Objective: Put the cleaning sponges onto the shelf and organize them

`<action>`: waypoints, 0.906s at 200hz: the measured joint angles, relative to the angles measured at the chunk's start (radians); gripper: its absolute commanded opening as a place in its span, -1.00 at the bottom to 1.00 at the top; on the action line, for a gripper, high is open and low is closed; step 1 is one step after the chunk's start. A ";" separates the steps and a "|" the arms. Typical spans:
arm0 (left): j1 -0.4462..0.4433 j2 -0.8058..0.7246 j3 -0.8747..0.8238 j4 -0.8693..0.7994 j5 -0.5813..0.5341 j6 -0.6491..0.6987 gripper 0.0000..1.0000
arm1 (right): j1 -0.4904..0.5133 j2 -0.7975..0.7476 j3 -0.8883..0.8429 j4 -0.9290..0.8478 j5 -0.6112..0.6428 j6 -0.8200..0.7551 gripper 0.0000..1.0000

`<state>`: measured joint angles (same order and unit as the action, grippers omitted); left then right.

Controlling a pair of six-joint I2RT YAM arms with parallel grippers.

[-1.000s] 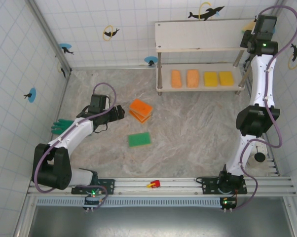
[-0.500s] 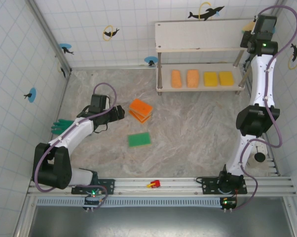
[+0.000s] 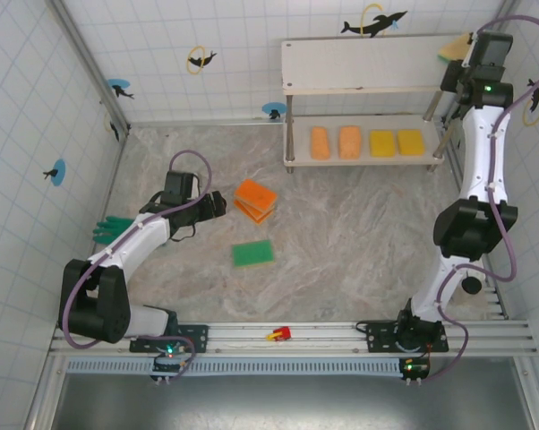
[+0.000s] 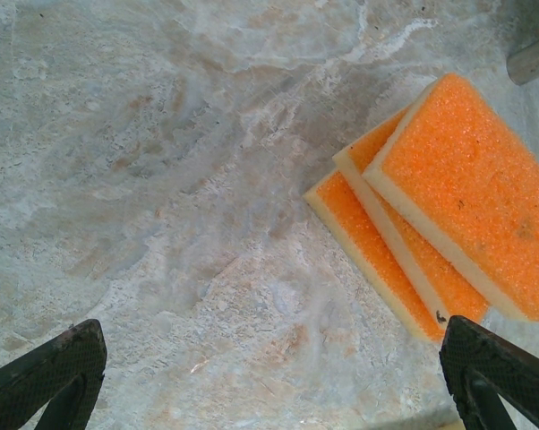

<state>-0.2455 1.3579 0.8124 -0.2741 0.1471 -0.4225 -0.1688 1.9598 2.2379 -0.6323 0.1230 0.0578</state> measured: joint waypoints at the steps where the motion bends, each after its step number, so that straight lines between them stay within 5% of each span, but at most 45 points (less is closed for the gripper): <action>1: 0.000 0.000 0.000 0.000 0.000 0.000 0.95 | 0.000 0.000 0.000 0.000 -0.001 0.009 0.05; 37: 0.000 0.000 0.000 -0.001 0.004 0.001 0.95 | -0.002 -0.001 0.050 -0.030 -0.004 0.075 0.82; 53: 0.000 -0.002 0.003 -0.004 0.006 0.004 0.95 | -0.002 0.008 0.121 -0.057 0.000 0.126 1.00; 98: 0.000 -0.019 0.023 -0.008 0.022 0.008 0.95 | -0.001 0.037 0.269 -0.051 0.019 0.262 0.97; 181: 0.000 -0.019 0.033 0.000 0.080 0.008 0.95 | -0.022 0.162 0.277 -0.029 0.032 0.358 0.97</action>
<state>-0.2459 1.3388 0.8452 -0.2741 0.2268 -0.4149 -0.1905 2.1216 2.5153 -0.6617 0.1547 0.4160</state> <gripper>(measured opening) 0.974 0.984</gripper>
